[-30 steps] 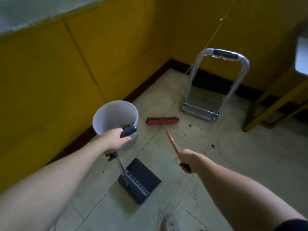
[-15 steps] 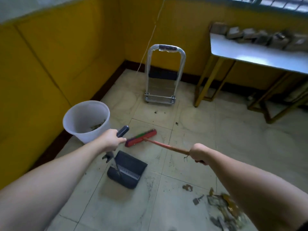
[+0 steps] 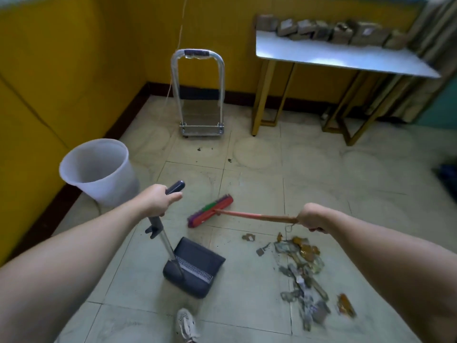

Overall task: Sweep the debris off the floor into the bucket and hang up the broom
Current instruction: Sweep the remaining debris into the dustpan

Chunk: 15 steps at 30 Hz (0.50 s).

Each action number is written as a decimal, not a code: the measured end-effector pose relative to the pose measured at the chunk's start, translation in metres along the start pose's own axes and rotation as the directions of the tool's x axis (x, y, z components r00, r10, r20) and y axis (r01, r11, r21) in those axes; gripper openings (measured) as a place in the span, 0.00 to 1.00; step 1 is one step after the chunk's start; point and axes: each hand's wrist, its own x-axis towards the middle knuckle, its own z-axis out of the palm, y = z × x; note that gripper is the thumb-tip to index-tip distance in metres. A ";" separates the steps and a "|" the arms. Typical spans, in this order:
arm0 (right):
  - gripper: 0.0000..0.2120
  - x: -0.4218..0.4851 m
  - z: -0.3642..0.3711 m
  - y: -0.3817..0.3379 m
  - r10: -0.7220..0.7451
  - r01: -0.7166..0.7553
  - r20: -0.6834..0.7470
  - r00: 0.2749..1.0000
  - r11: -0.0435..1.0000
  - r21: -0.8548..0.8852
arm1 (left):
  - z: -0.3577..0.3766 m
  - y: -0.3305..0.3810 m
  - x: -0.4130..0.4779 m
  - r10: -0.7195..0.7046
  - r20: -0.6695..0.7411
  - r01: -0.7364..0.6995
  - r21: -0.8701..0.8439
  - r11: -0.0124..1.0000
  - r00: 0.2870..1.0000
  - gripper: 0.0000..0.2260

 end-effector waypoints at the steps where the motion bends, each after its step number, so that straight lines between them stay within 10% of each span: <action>1: 0.10 -0.008 0.006 0.017 0.001 -0.001 0.037 0.999 1.000 0.013 | 0.010 0.006 -0.009 0.001 -0.004 -0.001 0.009 1.000 1.000 0.18; 8: 0.13 -0.037 0.071 0.064 -0.050 0.023 0.254 0.966 0.994 0.109 | 0.067 0.031 -0.065 0.041 0.087 -0.045 0.052 0.998 0.995 0.18; 15: 0.19 -0.050 0.139 0.037 -0.042 0.013 0.159 0.986 0.984 0.180 | 0.098 0.023 -0.088 0.119 0.228 -0.118 -0.017 0.993 0.966 0.16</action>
